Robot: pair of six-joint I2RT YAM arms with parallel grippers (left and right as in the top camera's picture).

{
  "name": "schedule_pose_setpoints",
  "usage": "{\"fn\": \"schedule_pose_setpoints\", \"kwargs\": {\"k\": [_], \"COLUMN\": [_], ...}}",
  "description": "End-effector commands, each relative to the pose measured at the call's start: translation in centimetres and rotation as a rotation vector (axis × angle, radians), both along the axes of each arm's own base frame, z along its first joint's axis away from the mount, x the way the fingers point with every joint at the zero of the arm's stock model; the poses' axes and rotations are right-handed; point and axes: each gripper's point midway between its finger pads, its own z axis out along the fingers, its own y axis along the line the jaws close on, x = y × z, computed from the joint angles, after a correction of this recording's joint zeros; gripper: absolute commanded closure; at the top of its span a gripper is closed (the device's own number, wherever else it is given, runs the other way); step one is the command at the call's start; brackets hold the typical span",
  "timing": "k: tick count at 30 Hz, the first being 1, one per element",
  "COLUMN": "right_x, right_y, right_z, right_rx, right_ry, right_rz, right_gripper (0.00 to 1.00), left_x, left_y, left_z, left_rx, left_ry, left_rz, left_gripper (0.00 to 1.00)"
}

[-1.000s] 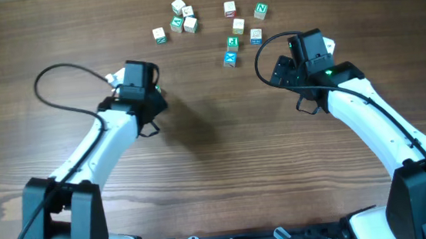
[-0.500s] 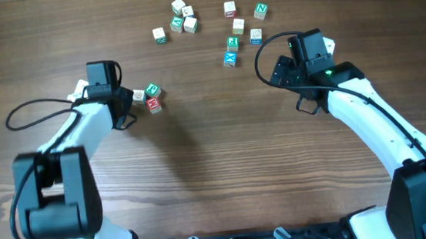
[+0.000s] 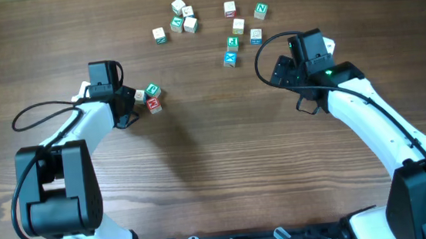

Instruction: Form a circle

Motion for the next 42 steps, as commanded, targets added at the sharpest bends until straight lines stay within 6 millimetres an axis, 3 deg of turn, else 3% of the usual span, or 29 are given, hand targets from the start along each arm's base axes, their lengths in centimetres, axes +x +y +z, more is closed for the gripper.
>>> {"fn": "schedule_pose_setpoints", "kwargs": {"k": [1,28,42], "right_x": [0.10,0.10,0.10], "right_y": [-0.31,-0.31,-0.31], "right_z": [0.30,0.31,0.31], "right_rx": [-0.009,-0.009,-0.009], "right_ry": [-0.013,-0.013,-0.013], "right_rz": [-0.016,-0.017,-0.016], "right_gripper": [0.00,0.00,0.00], "left_x": [0.19,0.19,0.31], "left_y": [-0.13,-1.09,-0.37], "left_z": [-0.29,-0.34,-0.25], "left_rx": [-0.013,-0.053,-0.016], "left_ry": [0.001,0.002,-0.004], "left_rz": [0.006,-0.019,-0.004], "left_gripper": [0.87,0.88,0.91]}}
